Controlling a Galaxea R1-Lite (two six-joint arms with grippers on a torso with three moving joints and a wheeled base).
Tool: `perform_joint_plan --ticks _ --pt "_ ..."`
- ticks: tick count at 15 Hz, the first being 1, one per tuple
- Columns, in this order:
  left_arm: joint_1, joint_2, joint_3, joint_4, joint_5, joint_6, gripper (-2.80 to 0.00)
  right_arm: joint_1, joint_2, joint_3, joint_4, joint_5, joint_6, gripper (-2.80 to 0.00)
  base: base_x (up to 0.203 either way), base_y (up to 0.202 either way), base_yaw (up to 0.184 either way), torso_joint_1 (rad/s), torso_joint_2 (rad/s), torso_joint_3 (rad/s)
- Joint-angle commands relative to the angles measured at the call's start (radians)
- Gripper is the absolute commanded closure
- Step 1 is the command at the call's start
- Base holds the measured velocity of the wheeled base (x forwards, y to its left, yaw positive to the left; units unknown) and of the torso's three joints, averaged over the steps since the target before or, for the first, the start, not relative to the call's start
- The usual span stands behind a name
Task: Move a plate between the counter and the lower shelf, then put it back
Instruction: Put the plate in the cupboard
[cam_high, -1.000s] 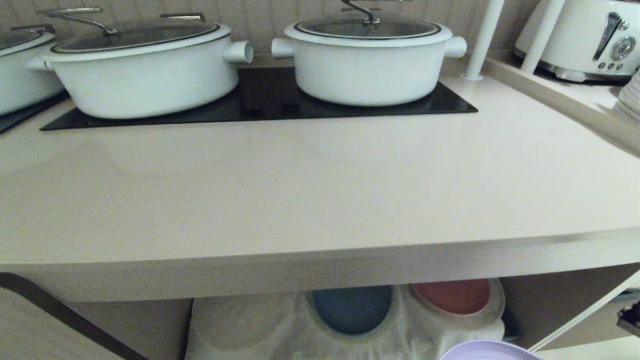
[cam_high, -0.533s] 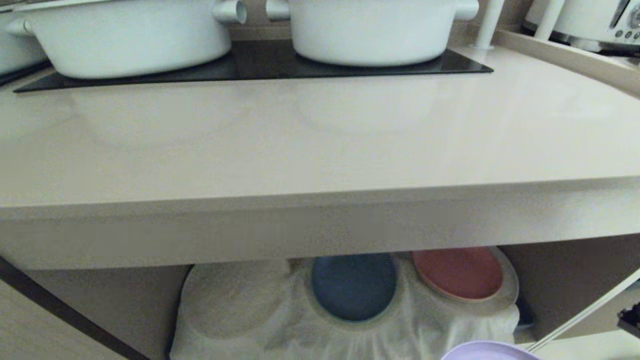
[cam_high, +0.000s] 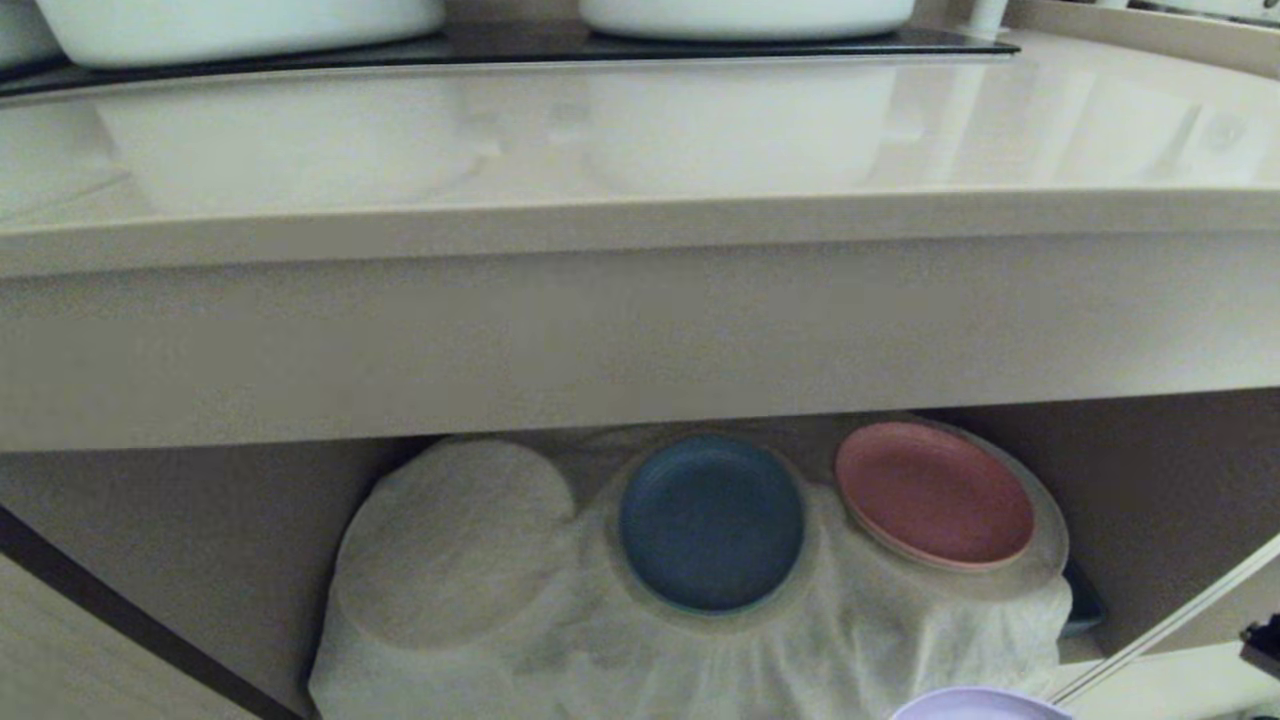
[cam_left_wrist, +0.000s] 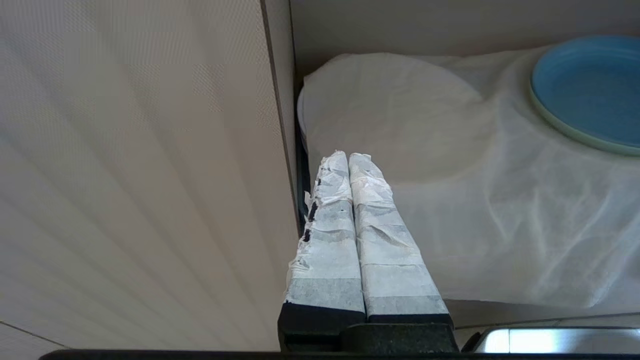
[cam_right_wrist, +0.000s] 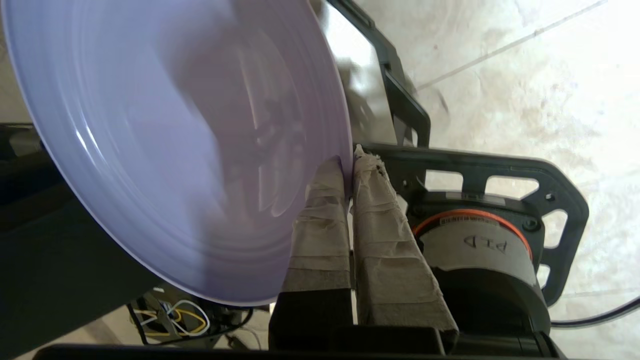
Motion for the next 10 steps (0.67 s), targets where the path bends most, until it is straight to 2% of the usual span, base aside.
perform_joint_plan --ticks 1,10 --pt "0.000 0.000 0.000 0.000 0.000 0.000 0.00 0.000 0.005 -0.005 0.002 0.000 0.002 0.00 0.000 0.000 0.000 -0.017 0.08 0.048" --pt "0.000 0.000 0.000 0.000 0.000 0.000 0.00 0.000 0.002 -0.003 0.001 0.025 0.000 0.00 0.000 0.000 0.000 -0.002 0.01 0.007"
